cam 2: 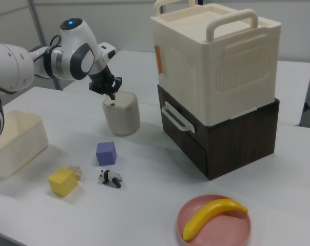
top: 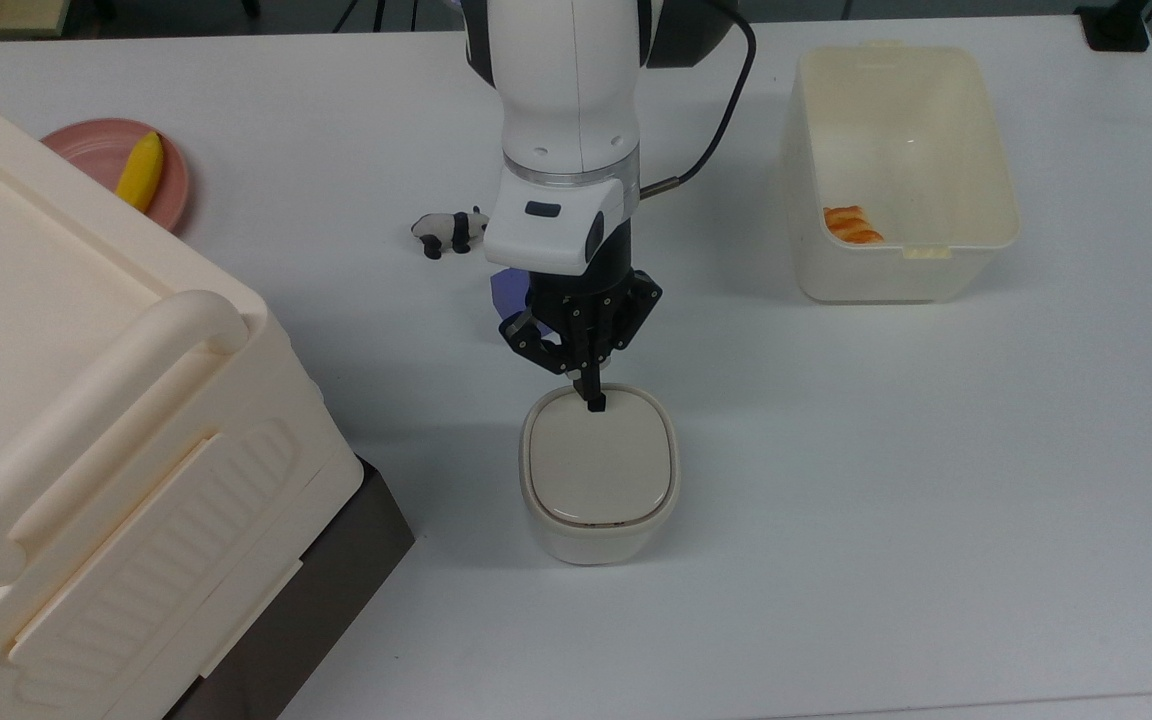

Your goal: Open the trash can

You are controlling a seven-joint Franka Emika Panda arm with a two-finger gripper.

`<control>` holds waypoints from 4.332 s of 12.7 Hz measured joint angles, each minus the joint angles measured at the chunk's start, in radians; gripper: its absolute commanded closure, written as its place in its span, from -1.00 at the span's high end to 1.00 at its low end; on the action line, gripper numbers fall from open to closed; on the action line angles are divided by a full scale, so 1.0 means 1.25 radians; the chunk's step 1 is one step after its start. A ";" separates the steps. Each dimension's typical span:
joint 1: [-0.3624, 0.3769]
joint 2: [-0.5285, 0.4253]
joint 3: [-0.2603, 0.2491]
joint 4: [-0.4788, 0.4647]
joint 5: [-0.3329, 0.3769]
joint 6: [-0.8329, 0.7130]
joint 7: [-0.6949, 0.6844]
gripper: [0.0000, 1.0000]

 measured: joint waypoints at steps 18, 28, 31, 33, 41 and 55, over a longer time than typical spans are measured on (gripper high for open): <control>-0.001 0.037 0.004 0.012 0.000 0.001 -0.041 -1.00; -0.022 0.036 0.032 0.113 0.053 0.001 0.001 -1.00; -0.022 0.013 0.034 0.153 0.056 -0.043 0.112 -1.00; -0.028 -0.038 0.034 0.162 0.056 -0.153 0.150 -1.00; -0.028 -0.208 -0.019 0.130 0.055 -0.547 0.303 -1.00; 0.034 -0.441 -0.031 -0.084 0.055 -0.644 0.322 0.42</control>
